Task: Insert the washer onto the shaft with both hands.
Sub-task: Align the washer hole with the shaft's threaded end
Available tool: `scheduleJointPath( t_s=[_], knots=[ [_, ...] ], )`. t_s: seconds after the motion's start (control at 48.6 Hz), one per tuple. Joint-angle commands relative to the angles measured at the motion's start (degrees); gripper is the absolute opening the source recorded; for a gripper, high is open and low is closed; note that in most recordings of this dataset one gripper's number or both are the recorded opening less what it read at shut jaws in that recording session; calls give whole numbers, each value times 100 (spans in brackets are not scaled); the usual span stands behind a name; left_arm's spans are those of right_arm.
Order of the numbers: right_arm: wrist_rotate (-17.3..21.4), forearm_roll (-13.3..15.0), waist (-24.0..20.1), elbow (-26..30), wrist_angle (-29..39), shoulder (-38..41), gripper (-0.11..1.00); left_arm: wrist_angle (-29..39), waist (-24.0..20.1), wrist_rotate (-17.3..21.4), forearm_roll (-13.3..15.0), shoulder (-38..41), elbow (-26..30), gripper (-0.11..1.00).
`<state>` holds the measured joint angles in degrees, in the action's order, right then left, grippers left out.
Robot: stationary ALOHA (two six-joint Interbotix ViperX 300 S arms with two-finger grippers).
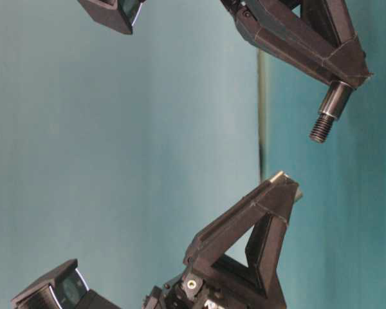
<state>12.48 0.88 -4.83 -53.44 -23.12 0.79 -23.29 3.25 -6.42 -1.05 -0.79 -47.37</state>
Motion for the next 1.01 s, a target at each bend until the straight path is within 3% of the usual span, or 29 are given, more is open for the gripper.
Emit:
scheduleJointPath(
  t_s=[0.0, 0.988],
  knots=[
    [70, -9, -18, 97, -79, -26, 0, -105, 9, -9, 0, -9, 132, 36],
    [62, -18, -9, 114, -352, 0, 0, -237, 35, -9, 0, 229, 281, 36]
  ],
)
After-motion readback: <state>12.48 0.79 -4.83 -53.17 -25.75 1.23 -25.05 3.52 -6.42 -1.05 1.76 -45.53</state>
